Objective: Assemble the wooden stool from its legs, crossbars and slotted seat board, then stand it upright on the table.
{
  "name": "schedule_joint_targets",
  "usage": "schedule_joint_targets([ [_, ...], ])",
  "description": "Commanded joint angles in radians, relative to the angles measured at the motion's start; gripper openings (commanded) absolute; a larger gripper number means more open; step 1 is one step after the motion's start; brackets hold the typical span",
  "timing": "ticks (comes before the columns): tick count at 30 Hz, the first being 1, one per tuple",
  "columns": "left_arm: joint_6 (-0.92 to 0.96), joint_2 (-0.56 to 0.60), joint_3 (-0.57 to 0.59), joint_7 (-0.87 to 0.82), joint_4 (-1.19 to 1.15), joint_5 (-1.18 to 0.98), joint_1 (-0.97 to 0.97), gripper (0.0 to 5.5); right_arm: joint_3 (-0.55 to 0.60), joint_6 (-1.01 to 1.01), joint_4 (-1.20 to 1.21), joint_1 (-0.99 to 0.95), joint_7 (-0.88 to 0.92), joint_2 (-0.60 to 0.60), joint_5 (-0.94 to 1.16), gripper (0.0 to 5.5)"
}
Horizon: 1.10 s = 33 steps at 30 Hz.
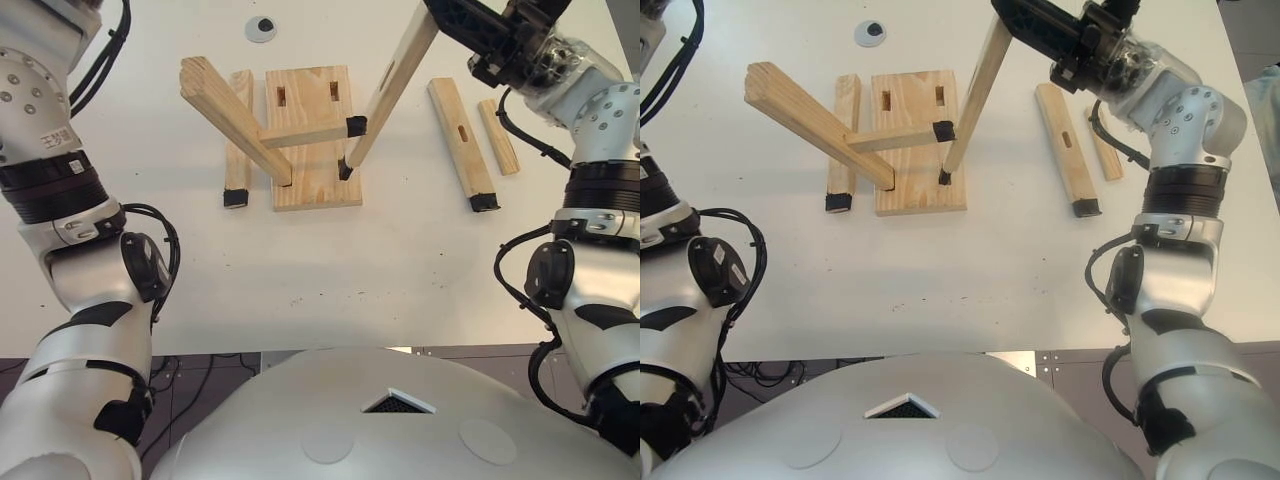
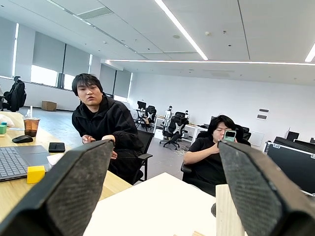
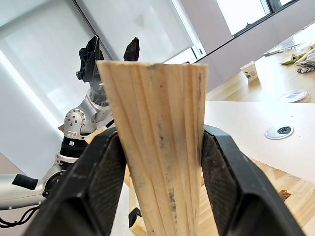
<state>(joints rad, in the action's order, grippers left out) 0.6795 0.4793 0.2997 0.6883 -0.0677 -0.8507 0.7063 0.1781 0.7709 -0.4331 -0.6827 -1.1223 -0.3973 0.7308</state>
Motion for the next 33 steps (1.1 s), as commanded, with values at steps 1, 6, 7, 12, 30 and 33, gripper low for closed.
schedule_joint_targets([
  [1,0.000,0.004,-0.002,0.010,-0.012,0.010,0.000,3.86,0.002,-0.041,-0.027,0.000,0.010,0.031,-0.018,2.16],
  [6,-0.002,0.001,-0.008,0.025,-0.027,0.014,0.014,3.86,0.001,-0.092,-0.053,0.012,0.011,0.043,-0.046,2.16],
  [7,-0.003,0.001,-0.008,0.027,-0.027,0.015,0.014,3.86,-0.012,-0.110,-0.059,0.020,0.003,0.042,-0.063,2.16],
  [12,0.001,0.000,-0.006,0.025,-0.017,0.013,0.008,3.86,-0.074,-0.169,-0.055,0.056,-0.049,0.000,-0.134,2.15],
  [30,0.001,-0.027,0.005,-0.010,0.042,0.001,-0.047,3.86,-0.273,-0.307,0.086,0.033,-0.166,-0.117,-0.251,2.13],
  [33,0.000,-0.032,0.007,-0.016,0.050,-0.002,-0.054,3.86,-0.276,-0.312,0.086,0.023,-0.169,-0.125,-0.256,2.13],
])
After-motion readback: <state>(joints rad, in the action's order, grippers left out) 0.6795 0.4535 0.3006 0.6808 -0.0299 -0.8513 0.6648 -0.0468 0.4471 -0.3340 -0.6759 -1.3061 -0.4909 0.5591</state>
